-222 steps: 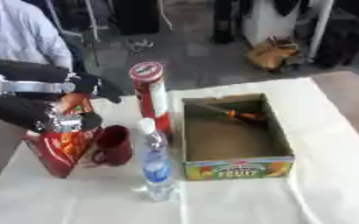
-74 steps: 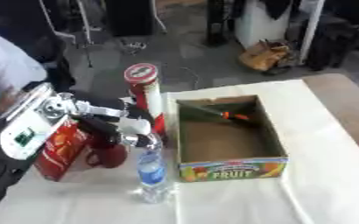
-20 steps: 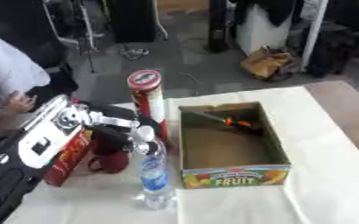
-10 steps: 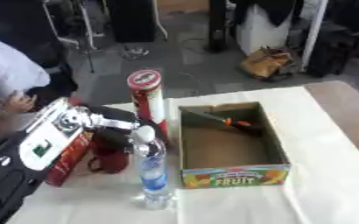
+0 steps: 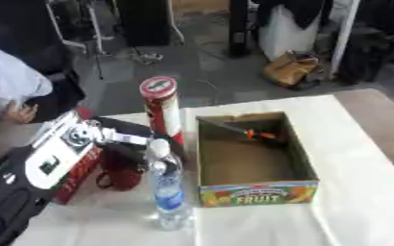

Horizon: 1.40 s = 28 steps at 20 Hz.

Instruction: Pick up objects on the table and place them in the box.

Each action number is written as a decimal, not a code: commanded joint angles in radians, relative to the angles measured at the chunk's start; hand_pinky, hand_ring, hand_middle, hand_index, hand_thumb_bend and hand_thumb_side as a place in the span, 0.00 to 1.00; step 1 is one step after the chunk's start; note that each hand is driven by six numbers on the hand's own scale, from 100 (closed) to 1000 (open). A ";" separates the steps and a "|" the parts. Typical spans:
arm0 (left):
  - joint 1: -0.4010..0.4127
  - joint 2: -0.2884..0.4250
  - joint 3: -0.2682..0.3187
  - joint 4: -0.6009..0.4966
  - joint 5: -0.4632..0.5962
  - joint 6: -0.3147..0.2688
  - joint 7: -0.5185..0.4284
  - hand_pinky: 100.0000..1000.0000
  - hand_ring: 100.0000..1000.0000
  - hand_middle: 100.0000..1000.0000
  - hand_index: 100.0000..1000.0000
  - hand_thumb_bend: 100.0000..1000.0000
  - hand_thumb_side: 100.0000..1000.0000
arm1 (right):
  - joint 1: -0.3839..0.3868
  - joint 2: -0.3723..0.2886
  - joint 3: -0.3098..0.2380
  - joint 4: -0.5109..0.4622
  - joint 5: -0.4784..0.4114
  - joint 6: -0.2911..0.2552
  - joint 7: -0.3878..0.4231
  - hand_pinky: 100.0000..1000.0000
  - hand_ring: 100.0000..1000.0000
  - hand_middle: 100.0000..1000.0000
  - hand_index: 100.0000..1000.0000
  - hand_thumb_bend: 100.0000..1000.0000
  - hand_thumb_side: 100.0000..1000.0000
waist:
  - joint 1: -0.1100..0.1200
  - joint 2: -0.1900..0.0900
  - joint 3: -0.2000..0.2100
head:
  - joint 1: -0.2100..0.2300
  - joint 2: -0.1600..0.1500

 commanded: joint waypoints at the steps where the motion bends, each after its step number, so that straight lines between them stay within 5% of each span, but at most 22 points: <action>1: -0.013 0.009 0.002 0.001 -0.004 -0.030 -0.023 1.00 1.00 1.00 1.00 0.12 1.00 | -0.010 -0.009 0.002 -0.011 -0.009 -0.056 -0.053 0.71 0.82 0.67 0.71 0.00 1.00 | -0.007 -0.011 0.000 | -0.003 0.001; 28: -0.006 -0.012 -0.002 0.037 -0.015 -0.050 -0.023 1.00 1.00 1.00 1.00 0.08 1.00 | -0.013 -0.009 0.003 -0.011 -0.012 -0.059 -0.053 0.71 0.82 0.67 0.71 0.00 1.00 | -0.010 -0.007 -0.004 | -0.005 0.000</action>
